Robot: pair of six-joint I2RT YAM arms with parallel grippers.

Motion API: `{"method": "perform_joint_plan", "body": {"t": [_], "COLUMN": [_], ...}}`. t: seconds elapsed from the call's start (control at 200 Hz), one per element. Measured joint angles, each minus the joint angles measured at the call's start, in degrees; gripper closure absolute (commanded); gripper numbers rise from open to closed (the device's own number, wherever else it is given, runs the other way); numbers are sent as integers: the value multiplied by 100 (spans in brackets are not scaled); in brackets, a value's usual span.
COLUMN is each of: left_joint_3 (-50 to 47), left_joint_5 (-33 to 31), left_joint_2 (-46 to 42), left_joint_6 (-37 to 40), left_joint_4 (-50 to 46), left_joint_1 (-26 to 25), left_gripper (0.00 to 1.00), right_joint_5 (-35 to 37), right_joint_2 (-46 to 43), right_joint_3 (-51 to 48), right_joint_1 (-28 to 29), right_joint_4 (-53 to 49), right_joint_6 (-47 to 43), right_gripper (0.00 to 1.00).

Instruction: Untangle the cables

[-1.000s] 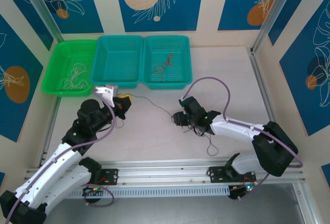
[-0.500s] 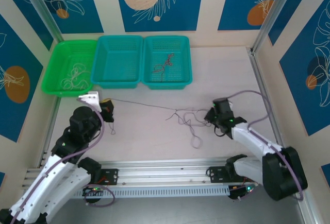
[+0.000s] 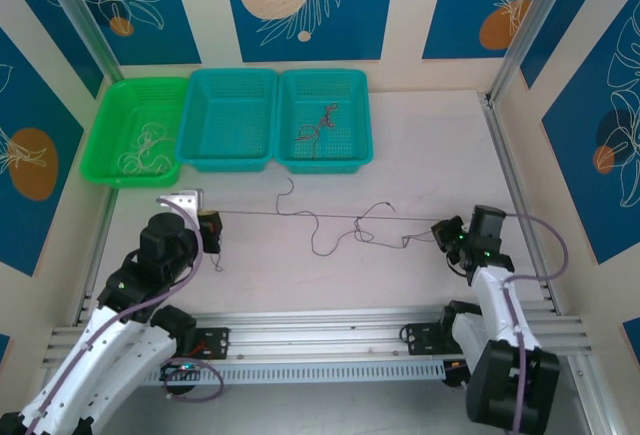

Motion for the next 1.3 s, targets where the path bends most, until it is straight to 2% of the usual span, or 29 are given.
{"method": "perform_joint_plan", "body": {"t": [0.25,0.325,0.385,0.455,0.56,0.625,0.735,0.855,0.935,1.03,1.16,1.22,1.3], "left_joint_3": [-57,-66,-92,-166,-350,-444,-466,-483,-525,-540,-538,-538,-538], "left_joint_5": [691,916,1084,1211,1493,1720,1982,2100,2114,2122,2122,2124,2127], "left_joint_2": [-66,-42,22,170,424,588,817,839,796,734,688,688,682], "left_joint_6": [94,127,136,118,-68,-177,-212,-210,-210,-210,-210,-210,-210], "left_joint_4": [-87,-105,0,354,1226,1690,2033,2159,2199,2194,2192,2188,2153], "left_joint_1": [315,560,774,1008,1246,1248,1244,1244,1244,1244,1244,1244,1244], "left_gripper": [100,100,100,100,100,100,100,100,100,100,100,100,100], "right_joint_5": [-1523,-1915,-2100,-1836,-811,-391,28,289,415,675,1447,1862,2396], "right_joint_2": [-739,-706,-557,-236,337,623,890,581,245,245,1340,2155,3200], "right_joint_3": [4,4,11,96,308,398,629,966,1147,1397,2098,2559,3202], "right_joint_1": [-1729,-1886,-1735,-1062,446,1154,1528,1899,2671,3936,5556,6081,6494], "right_joint_4": [-1003,-1043,-802,-433,101,240,83,-190,-203,-175,-186,-219,-284], "right_joint_6": [2,-184,-420,-708,-1060,-1213,-1342,-1558,-1768,-2024,-2457,-2669,-3010], "right_gripper": [100,100,100,88,61,53,49,47,47,46,39,33,28]}}
